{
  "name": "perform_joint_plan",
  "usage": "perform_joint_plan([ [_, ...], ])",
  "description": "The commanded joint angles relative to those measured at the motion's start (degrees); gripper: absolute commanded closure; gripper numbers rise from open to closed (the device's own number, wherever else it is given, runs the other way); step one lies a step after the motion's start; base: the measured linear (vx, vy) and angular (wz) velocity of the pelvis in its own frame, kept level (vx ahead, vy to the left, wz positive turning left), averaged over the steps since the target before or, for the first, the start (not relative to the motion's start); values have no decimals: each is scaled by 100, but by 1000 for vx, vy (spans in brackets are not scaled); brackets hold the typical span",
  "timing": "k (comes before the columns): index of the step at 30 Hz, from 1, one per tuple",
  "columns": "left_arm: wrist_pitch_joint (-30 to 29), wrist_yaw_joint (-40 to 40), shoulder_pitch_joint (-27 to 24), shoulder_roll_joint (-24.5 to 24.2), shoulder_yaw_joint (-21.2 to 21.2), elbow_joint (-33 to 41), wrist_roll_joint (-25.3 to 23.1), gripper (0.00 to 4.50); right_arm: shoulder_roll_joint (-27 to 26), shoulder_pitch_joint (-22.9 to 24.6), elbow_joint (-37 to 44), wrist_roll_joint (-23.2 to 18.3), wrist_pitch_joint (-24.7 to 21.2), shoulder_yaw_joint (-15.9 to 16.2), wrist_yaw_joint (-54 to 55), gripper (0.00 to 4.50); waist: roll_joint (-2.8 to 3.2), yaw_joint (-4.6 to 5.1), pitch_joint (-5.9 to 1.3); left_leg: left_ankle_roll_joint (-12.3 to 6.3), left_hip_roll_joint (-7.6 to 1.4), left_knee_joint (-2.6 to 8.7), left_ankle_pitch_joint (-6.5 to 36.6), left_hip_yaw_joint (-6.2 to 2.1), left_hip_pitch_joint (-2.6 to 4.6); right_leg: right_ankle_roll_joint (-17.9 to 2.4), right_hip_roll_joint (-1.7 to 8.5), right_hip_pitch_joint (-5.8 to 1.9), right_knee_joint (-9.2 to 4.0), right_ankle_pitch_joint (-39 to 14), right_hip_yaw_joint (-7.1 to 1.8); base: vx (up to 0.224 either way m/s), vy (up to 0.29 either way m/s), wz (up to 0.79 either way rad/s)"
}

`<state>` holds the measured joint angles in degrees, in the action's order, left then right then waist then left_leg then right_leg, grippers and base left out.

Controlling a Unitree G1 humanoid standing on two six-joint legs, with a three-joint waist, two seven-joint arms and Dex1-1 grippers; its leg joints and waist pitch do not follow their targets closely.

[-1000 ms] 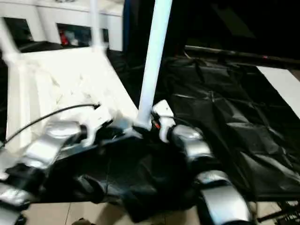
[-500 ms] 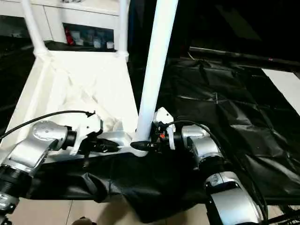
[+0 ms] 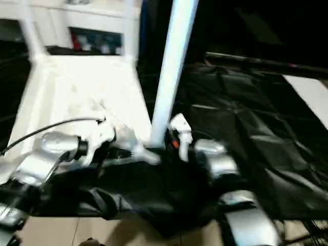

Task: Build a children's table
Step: Rotate leg to tighten

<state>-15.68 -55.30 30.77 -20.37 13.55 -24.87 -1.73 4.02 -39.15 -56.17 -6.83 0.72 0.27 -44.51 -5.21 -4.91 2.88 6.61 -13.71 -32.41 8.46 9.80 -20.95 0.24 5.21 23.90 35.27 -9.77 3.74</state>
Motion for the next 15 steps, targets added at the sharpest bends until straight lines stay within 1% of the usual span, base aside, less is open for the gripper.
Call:
perform_joint_plan([
  [1,-159,652,285,458,0,57,-8,450,-392,-73,-269,68,-72,45,839,184,103,22,-332,269,60,391,2183,32,71,-727,229,-207,-519,-2627,-165,0,0,0],
  [2,-206,818,316,541,-17,42,-44,450,-480,-94,-297,43,-103,-23,1058,184,99,26,-334,278,59,393,2200,27,72,-718,223,-203,-518,-2608,-160,0,0,0],
  [3,-206,818,316,541,-17,42,-44,450,-480,-94,-297,43,-103,-23,1058,184,93,36,-348,260,67,383,2215,31,72,-720,215,-203,-518,-2533,-157,0,0,0],
  [4,-310,1085,360,725,-39,28,-89,450,-659,-151,-349,-22,-148,-155,1411,184,93,31,-349,230,65,380,2193,39,74,-736,208,-198,-513,-2405,-160,0,0,0],
  [5,-341,1203,367,813,-47,32,-112,450,-738,-169,-360,-40,-134,-190,1485,184,102,30,-347,207,66,379,2191,42,77,-761,202,-187,-512,-2309,-166,0,0,0],
  [6,-349,1235,368,837,-50,33,-118,450,-759,-173,-362,-43,-128,-197,1499,184,98,32,-354,197,65,377,2176,46,74,-769,200,-197,-506,-2251,-166,0,0,0],
  [8,-379,1296,344,977,-7,86,-109,450,-837,-189,-380,85,68,-93,1484,184,95,18,-364,162,66,375,2070,54,58,-800,194,-214,-484,-2053,-169,0,0,0],
  [9,-368,1283,333,1008,14,98,-92,450,-842,-199,-401,146,153,-43,1470,129,90,9,-369,139,65,367,1988,61,49,-837,196,-220,-470,-1890,-173,0,0,0],
  [10,-325,1146,300,1000,64,140,-70,450,-835,-218,-414,116,214,-66,1379,115,90,1,-373,108,66,368,1909,68,40,-873,192,-231,-456,-1761,-175,0,0,0],
  [11,-295,1081,279,973,79,163,-63,450,-817,-219,-400,103,225,-68,1316,115,87,-5,-382,84,68,362,1799,74,33,-910,188,-246,-434,-1588,-179,0,0,0],
  [12,-232,943,233,905,107,208,-36,450,-767,-219,-366,120,258,-38,1195,112,72,-8,-382,68,68,359,1758,80,32,-928,185,-249,-432,-1529,-179,0,0,0],
  [13,-193,814,196,836,129,240,-4,450,-711,-214,-323,168,307,20,1081,102,84,-10,-381,45,68,359,1695,81,24,-959,189,-259,-420,-1448,-180,0,0,0],
  [14,-176,741,176,798,140,257,14,450,-680,-210,-298,199,338,56,1020,102,86,-5,-380,39,68,366,1649,77,12,-961,191,-274,-416,-1427,-176,0,0,0],
  [15,-147,684,155,750,143,274,17,450,-634,-205,-266,212,335,86,889,73,84,-2,-383,41,69,365,1615,76,6,-961,189,-280,-409,-1401,-174,0,0,0],
])
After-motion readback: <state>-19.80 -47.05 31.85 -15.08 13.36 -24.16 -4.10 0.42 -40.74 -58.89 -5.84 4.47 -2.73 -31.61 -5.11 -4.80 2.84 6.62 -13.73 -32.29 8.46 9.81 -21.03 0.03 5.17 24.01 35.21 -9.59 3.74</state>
